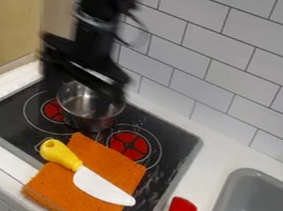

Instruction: Move the red thing inside the silver pot

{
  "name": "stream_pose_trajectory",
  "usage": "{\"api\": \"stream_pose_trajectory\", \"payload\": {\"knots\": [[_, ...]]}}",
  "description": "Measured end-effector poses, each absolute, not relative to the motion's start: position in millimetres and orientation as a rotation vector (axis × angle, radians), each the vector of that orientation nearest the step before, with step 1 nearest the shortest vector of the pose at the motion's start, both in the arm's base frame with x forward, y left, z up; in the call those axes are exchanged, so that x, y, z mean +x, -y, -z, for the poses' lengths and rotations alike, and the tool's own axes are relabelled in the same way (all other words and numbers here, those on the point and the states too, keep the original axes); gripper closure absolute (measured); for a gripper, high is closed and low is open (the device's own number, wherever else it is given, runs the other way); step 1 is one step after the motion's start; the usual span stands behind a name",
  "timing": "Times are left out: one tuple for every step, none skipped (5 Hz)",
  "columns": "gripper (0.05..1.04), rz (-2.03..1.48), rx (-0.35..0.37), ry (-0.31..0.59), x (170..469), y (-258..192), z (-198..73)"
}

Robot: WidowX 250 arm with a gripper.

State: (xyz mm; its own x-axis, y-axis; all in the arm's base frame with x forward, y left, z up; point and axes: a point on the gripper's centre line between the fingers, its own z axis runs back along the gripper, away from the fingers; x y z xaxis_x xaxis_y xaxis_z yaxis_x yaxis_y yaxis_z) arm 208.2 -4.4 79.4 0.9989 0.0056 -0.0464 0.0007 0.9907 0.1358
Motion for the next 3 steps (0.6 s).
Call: {"api": "stream_pose_trajectory", "payload": {"knots": [[0.084, 0.126, 0.114, -0.015, 203, 51, -76], [0.084, 0.213, 0.164, -0.052, 187, 92, -58], [0.084, 0.225, 0.102, -0.022, 197, 116, -46]]}}
